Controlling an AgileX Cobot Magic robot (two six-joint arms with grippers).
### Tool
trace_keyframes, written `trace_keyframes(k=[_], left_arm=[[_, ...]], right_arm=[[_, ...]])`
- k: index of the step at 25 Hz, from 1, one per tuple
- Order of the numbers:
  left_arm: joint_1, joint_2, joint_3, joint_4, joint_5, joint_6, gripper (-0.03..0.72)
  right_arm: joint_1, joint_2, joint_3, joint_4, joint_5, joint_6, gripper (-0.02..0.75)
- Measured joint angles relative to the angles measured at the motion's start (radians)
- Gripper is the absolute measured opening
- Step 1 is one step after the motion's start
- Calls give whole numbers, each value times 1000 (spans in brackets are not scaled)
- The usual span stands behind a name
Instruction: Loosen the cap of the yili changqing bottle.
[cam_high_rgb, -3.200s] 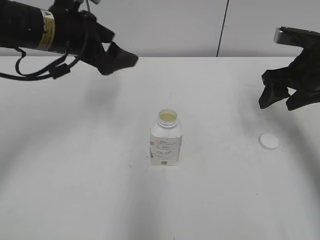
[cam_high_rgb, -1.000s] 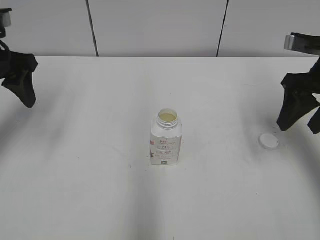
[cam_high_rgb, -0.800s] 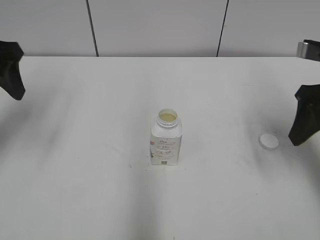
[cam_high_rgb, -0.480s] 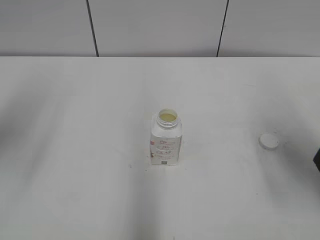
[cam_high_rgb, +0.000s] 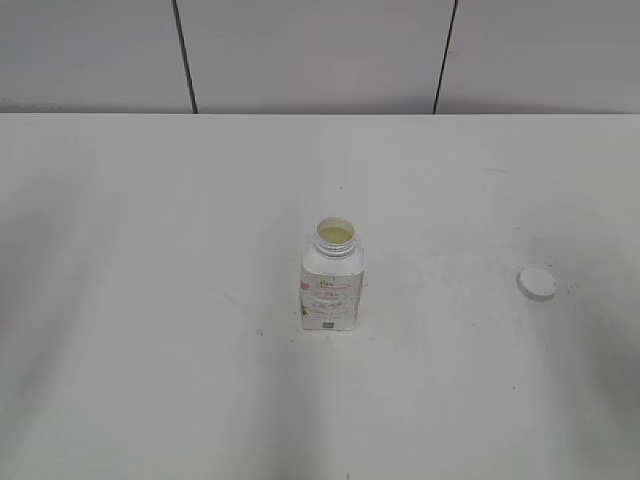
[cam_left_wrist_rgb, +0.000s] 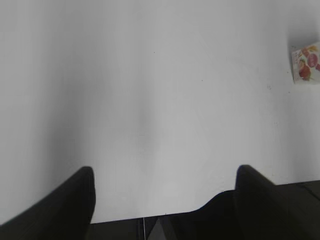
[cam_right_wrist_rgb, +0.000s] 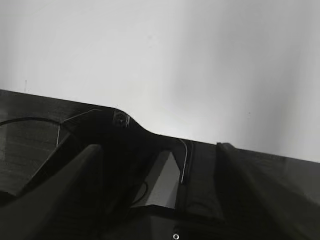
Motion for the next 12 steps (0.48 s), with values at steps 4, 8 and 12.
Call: trace_keyframes(k=[4,8,12], left_arm=[[0,-103,70,20,1,0,510],[0,-214,131,18,3,0,501],[0,-333,193,16,3,0,501]], right_arm=[[0,-165,58,-13,-11,0,547],[0,-275,123,-25,-40,0,547],[0,-377,181,-39,-44,-1,547]])
